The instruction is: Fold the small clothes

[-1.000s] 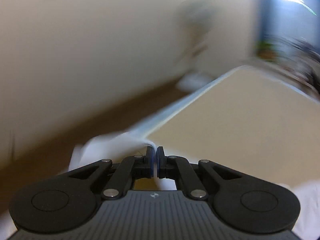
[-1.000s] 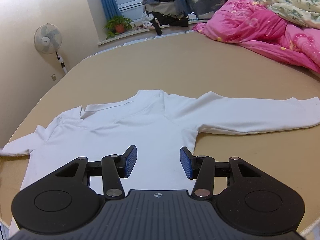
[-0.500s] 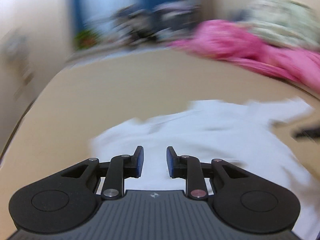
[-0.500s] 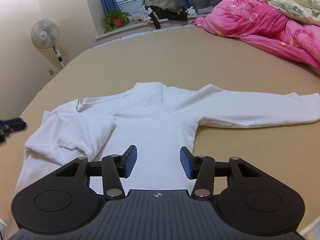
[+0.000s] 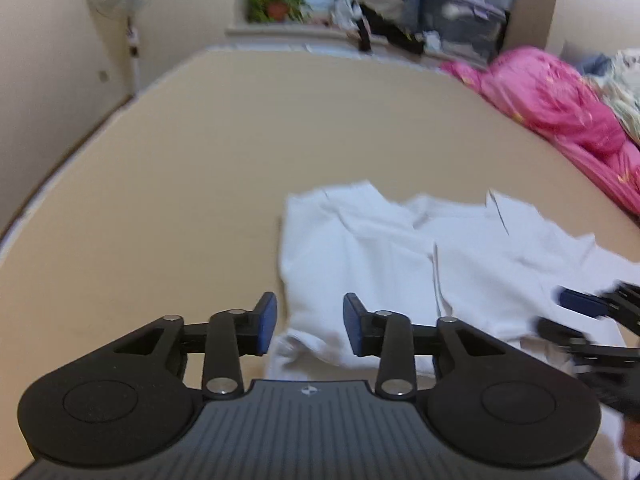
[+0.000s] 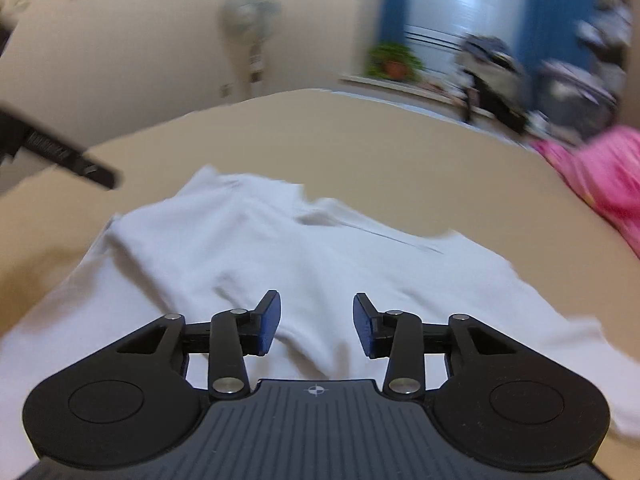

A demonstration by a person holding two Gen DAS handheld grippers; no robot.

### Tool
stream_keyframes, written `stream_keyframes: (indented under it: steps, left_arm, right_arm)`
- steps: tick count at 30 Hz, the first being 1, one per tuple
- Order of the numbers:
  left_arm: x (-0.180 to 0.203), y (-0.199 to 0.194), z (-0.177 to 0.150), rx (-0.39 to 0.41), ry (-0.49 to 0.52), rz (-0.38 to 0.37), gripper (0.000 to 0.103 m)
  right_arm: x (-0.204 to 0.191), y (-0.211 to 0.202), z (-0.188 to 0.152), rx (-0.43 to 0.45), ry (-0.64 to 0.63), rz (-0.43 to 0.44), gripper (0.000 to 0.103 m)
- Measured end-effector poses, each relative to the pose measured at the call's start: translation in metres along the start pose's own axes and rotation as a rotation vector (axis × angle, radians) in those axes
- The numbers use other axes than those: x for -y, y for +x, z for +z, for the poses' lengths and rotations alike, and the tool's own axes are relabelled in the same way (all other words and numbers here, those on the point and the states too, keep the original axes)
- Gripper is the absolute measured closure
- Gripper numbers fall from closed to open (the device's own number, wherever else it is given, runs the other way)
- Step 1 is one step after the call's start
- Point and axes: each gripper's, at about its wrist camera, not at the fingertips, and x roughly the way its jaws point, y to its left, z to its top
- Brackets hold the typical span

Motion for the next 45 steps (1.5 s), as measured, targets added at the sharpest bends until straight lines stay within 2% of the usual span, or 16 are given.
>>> stream_keyframes:
  steps: [9,10,11,13,16,18,20,22,24,25,28,30,33,36,38,45]
  left_arm:
    - [-0.012,0.053,-0.015,-0.118,-0.066,0.017,0.062]
    - [-0.012,0.057,-0.017,-0.134,-0.065,0.024,0.062]
    - [-0.011,0.065,-0.019,-0.158,-0.056,0.037,0.062]
    - [-0.01,0.072,-0.023,-0.186,-0.042,0.054,0.062]
    - [-0.01,0.073,-0.024,-0.186,-0.046,0.058,0.062]
    - [-0.011,0.073,-0.023,-0.179,-0.055,0.059,0.062]
    - [-0.011,0.071,-0.022,-0.17,-0.061,0.059,0.062]
    - [-0.008,0.07,-0.022,-0.167,-0.054,0.051,0.062]
    - [-0.004,0.069,-0.024,-0.168,-0.034,0.053,0.062]
    - [-0.002,0.069,-0.025,-0.172,-0.021,0.062,0.062]
    - [0.0,0.072,-0.028,-0.181,-0.007,0.07,0.061]
    - [-0.001,0.073,-0.027,-0.182,-0.012,0.066,0.06]
    - [-0.01,0.066,-0.021,-0.141,-0.051,0.052,0.06]
    - [-0.02,0.06,-0.007,-0.042,-0.075,0.032,0.06]
    - [-0.026,0.068,0.002,-0.003,-0.101,0.02,0.06]
    - [-0.031,0.103,0.031,0.044,-0.112,-0.015,0.06]
  right_arm:
    - [-0.068,0.076,0.015,-0.105,-0.327,0.072,0.064]
    - [-0.068,0.076,0.017,-0.097,-0.341,0.074,0.082]
    - [-0.064,0.075,0.024,-0.098,-0.338,0.071,0.091]
    - [-0.04,0.06,0.051,-0.034,-0.242,0.032,0.091]
    - [0.028,0.006,0.098,0.17,0.077,-0.005,0.092]
    - [0.081,-0.04,0.104,0.332,0.315,-0.061,0.092]
    - [0.12,-0.068,0.088,0.392,0.476,-0.156,0.092]
    - [0.153,-0.074,0.055,0.346,0.61,-0.254,0.092]
    - [0.18,-0.06,0.014,0.193,0.734,-0.361,0.094]
    - [0.193,-0.052,-0.01,0.109,0.822,-0.403,0.102]
    - [0.221,-0.033,-0.069,-0.081,1.018,-0.464,0.103]
    - [0.232,-0.028,-0.083,-0.107,1.171,-0.433,0.103]
    - [0.225,-0.04,-0.065,-0.019,1.092,-0.439,0.102]
    - [0.217,-0.043,-0.048,0.058,1.026,-0.34,0.097]
    - [0.211,-0.026,-0.039,0.032,0.939,-0.299,0.08]
    - [0.212,0.024,-0.036,-0.125,0.746,-0.244,0.075]
